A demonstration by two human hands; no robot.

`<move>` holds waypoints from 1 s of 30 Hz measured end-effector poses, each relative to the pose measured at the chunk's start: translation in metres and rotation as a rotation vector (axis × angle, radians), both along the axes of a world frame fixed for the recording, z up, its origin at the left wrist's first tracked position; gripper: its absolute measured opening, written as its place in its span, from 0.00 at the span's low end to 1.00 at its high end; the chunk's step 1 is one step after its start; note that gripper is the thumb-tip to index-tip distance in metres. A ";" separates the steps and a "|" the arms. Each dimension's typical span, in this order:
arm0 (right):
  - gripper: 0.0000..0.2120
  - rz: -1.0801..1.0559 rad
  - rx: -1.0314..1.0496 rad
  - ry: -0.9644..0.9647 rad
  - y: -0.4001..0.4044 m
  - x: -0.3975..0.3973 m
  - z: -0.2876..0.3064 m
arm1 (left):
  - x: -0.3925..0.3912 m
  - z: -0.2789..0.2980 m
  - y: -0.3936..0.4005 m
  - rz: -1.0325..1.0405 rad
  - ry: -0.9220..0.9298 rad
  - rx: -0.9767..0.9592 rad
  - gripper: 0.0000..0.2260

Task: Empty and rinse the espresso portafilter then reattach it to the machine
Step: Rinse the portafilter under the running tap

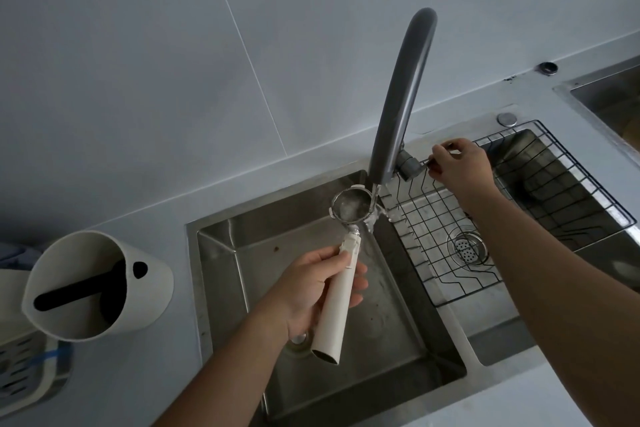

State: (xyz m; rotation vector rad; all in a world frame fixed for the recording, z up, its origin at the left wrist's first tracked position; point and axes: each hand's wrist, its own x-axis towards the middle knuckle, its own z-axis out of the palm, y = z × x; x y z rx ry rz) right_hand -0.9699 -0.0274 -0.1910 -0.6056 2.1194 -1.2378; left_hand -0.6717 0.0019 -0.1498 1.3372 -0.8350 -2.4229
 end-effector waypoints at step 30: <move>0.10 0.017 0.023 0.052 0.000 0.002 0.003 | -0.028 0.007 -0.006 -0.241 -0.325 -0.178 0.04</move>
